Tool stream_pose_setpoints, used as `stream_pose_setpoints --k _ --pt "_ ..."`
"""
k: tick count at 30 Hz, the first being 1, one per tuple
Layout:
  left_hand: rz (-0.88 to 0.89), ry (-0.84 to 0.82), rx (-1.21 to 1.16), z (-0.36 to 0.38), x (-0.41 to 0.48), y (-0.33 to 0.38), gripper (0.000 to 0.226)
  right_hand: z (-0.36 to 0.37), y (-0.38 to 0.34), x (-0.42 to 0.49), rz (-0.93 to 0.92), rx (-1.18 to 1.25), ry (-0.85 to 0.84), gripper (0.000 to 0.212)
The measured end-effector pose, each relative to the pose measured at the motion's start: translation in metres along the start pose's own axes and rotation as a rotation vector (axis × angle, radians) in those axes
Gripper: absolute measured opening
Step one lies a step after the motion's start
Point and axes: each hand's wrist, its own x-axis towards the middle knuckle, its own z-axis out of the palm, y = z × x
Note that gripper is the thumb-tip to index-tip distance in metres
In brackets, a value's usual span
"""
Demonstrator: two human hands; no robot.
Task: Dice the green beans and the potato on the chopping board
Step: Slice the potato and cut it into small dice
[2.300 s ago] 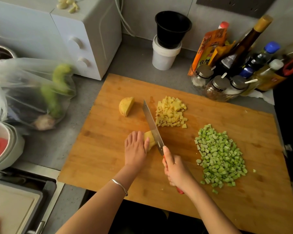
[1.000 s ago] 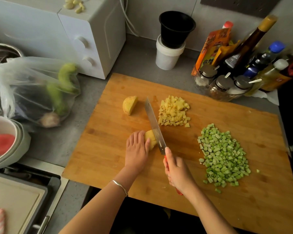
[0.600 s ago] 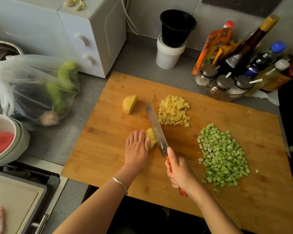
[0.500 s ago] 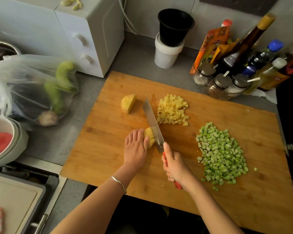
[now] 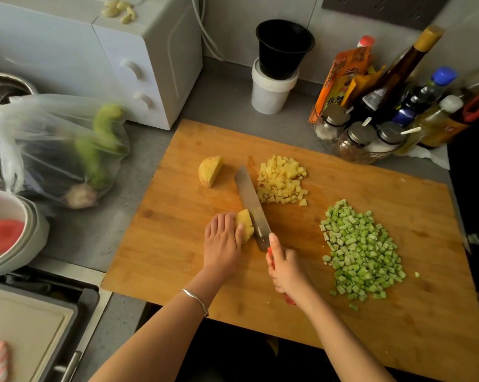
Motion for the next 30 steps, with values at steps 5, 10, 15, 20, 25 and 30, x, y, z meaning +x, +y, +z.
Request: stream_pose_setpoints --k 5,10,15,20,25,30 --pt "0.013 -0.016 -0.018 -0.003 0.002 -0.003 0.060 -0.024 -0.016 0.013 0.015 0.061 -0.032 0.054" --pt "0.040 -0.092 -0.018 -0.012 0.011 -0.004 0.070 -0.030 -0.021 0.013 -0.034 0.080 -0.040 0.054" --pt "0.168 -0.105 -0.052 -0.020 0.027 -0.006 0.061 -0.027 -0.014 0.004 -0.032 0.101 -0.050 0.053" --pt "0.200 -0.075 -0.122 -0.018 0.024 -0.008 0.055 -0.028 -0.008 -0.003 -0.048 0.096 -0.073 0.054" --pt "0.182 -0.035 -0.232 -0.016 0.009 -0.020 0.072 -0.021 -0.008 -0.009 -0.032 0.100 -0.082 0.053" --pt "0.240 -0.039 -0.234 -0.018 0.007 -0.032 0.071 -0.013 -0.002 -0.012 -0.018 0.047 -0.104 0.053"
